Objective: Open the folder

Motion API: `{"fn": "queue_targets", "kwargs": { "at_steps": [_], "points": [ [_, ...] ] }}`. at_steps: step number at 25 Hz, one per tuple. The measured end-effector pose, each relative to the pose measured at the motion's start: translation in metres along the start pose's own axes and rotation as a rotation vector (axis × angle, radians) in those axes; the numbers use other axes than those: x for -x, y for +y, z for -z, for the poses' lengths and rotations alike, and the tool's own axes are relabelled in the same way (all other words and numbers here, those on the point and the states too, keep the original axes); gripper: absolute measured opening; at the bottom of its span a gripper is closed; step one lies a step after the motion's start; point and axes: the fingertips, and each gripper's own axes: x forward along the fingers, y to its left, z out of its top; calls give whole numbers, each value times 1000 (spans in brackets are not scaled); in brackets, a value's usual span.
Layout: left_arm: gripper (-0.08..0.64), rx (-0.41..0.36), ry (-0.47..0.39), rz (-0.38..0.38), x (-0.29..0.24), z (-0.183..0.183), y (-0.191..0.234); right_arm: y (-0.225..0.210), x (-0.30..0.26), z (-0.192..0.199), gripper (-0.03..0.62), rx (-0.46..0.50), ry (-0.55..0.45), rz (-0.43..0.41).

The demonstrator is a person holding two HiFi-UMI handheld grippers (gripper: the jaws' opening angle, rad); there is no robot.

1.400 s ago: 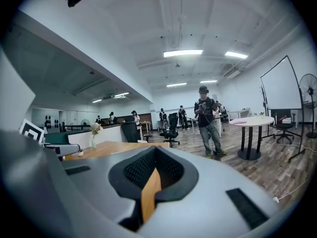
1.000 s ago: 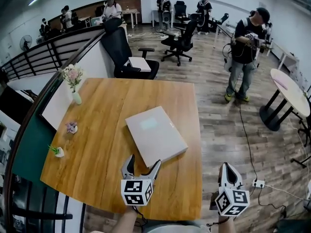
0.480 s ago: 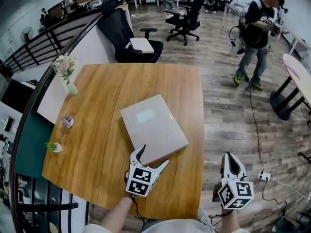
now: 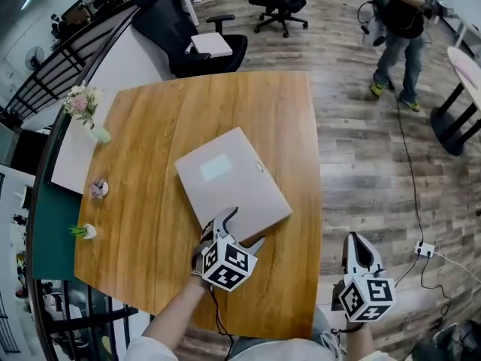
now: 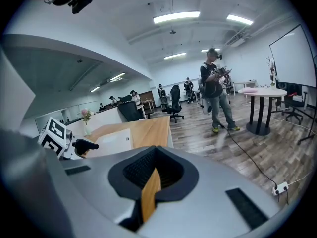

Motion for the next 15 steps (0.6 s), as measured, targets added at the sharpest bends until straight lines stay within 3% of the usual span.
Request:
{"fn": "queue_targets", "kwargs": {
  "at_steps": [5,10,15],
  "points": [
    [416,-97,83,55,-21,2,-8,-11,-8,8,2,-14,24,3],
    [398,-143,165,102,-38,11,-9,-17,-14,17,2,-26,41,8],
    [359,-155,195,114,-41,15,-6,-20,-19,23,2,-40,54,8]
  ]
}}
